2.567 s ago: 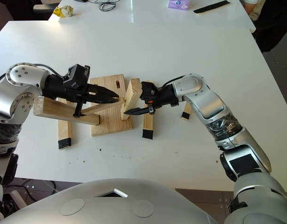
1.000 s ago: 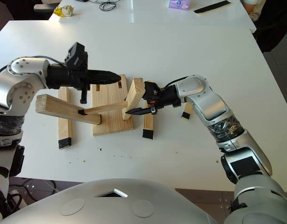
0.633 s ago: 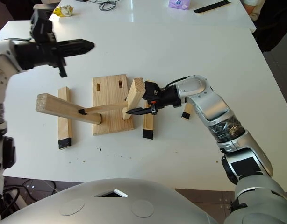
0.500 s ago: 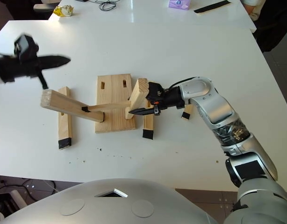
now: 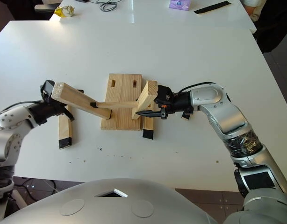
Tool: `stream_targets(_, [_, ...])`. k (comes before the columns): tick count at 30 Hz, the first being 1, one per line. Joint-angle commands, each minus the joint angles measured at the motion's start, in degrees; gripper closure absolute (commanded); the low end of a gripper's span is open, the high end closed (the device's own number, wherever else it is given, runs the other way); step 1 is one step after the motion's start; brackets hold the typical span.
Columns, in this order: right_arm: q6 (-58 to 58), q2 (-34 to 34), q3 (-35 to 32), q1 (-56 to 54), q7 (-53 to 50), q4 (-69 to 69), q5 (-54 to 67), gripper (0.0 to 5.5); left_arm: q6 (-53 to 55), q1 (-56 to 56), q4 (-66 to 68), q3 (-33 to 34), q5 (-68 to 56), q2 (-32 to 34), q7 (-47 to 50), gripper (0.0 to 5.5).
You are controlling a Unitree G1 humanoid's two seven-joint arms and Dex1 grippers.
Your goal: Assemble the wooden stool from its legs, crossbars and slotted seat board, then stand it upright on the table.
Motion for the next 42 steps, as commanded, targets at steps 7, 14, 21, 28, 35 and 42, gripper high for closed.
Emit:
stream_targets(7, [4.22,-3.43,3.19,1.71,0.66,4.27,-6.46,3.46,-1.2,3.07,-1.54,-0.35,5.19,-4.04,8.51,4.13])
stream_targets(14, [4.37,-3.23,4.23,0.37,1.5,4.57,-7.12,3.46,7.94,-0.88,-11.08,-2.49,-1.07,-5.93,9.58,3.47])
stream_targets(21, [3.85,-1.86,8.28,-1.9,3.28,6.11,-9.48,3.46,16.87,-8.1,-16.65,-8.32,-1.66,-5.13,11.42,3.47])
stream_targets(28, [4.03,1.94,12.43,-6.71,4.32,9.31,-10.95,3.46,18.38,-12.2,-16.58,-13.5,4.2,-3.42,12.67,3.47])
stream_targets(35, [3.79,4.37,14.64,-8.57,4.35,11.48,-11.64,3.46,19.93,-14.83,-13.93,-16.31,9.65,-3.67,14.24,3.47])
stream_targets(42, [3.92,3.59,12.09,-5.68,1.05,10.37,-10.07,3.46,15.65,-18.05,-5.06,-14.43,12.83,-5.59,13.89,3.47])
